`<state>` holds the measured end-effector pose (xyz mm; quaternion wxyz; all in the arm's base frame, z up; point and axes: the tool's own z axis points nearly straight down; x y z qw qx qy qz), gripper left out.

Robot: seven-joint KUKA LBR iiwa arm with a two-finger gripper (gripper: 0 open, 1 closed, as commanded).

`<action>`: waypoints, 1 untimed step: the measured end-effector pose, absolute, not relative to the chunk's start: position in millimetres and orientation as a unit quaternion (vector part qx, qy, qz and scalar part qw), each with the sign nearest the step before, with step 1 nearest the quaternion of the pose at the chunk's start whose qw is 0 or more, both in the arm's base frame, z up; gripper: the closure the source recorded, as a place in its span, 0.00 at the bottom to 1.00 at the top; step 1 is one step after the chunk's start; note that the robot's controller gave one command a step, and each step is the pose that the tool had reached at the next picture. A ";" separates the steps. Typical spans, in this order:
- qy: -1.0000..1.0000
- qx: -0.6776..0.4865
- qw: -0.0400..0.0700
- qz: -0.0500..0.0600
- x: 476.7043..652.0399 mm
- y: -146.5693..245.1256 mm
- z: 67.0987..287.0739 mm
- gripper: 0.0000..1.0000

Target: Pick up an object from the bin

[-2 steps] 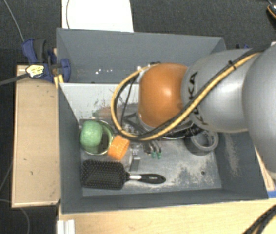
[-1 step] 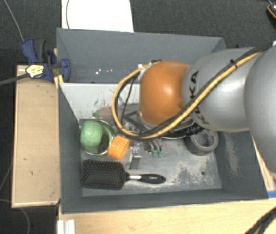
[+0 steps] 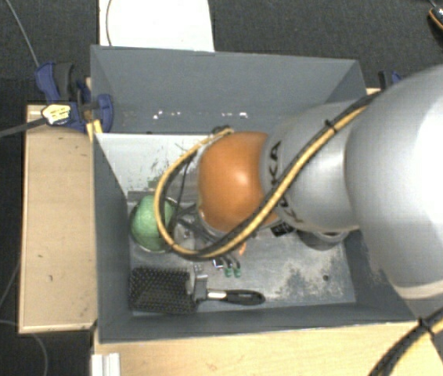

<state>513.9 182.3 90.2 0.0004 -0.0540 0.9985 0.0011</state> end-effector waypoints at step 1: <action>1.000 0.003 0.004 0.001 500.4 201.0 144.5 0.00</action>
Offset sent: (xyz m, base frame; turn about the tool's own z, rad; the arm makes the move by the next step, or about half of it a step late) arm -0.0350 0.0067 0.0145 -0.2270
